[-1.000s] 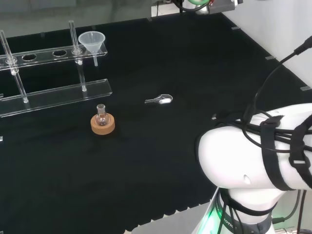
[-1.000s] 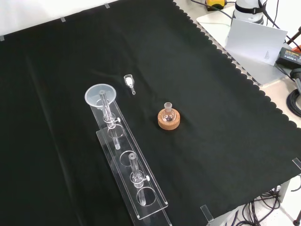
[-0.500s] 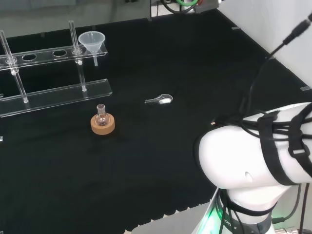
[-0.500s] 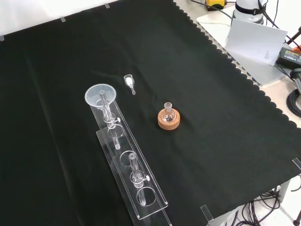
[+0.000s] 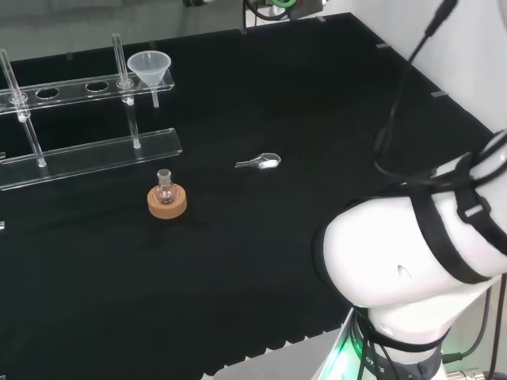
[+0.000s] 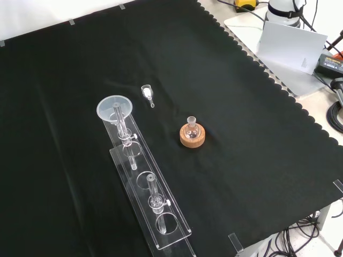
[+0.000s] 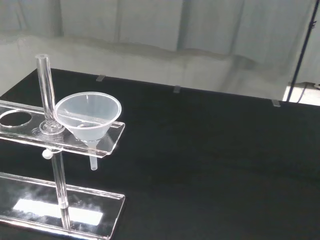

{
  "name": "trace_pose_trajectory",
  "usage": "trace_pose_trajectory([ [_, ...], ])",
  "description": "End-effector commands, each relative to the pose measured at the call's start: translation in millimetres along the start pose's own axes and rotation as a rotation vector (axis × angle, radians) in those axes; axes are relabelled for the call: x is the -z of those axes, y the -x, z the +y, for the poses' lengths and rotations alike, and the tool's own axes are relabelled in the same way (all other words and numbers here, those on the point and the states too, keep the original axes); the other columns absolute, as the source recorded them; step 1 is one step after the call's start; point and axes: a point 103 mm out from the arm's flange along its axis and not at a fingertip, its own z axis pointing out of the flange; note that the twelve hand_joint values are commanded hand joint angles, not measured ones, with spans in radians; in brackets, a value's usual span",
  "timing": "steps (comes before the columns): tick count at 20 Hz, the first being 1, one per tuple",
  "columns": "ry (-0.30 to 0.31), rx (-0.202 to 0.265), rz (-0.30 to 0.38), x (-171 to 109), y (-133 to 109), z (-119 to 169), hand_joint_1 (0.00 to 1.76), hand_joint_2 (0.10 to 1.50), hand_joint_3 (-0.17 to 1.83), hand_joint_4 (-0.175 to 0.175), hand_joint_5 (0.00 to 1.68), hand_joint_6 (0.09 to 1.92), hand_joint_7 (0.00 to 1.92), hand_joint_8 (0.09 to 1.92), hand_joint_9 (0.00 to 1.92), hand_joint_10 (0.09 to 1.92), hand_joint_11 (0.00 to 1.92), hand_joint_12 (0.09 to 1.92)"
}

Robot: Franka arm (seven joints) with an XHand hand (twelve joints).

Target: Pick up the funnel from the transparent funnel stand.

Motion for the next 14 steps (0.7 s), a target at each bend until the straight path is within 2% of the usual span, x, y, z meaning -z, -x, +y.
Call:
trace_pose_trajectory([
  [1,0.015,0.062,0.018,-27.8,0.4,64.7,0.3,0.58,0.09,0.049,0.0,0.09,0.0,0.09,0.0,0.09,0.0,0.09],
  [5,0.008,0.069,0.022,-45.4,-4.9,90.7,0.32,0.59,0.09,0.045,0.0,0.09,0.0,0.09,0.0,0.09,0.0,0.09],
  [11,0.022,0.08,0.068,-67.1,-18.6,122.8,0.35,0.59,0.08,0.036,0.0,0.09,0.0,0.09,0.0,0.09,0.0,0.09],
  [14,-0.005,0.084,0.08,-79.5,-26.7,136.8,0.36,0.59,0.08,0.032,0.0,0.09,0.0,0.09,0.0,0.09,0.0,0.09],
])
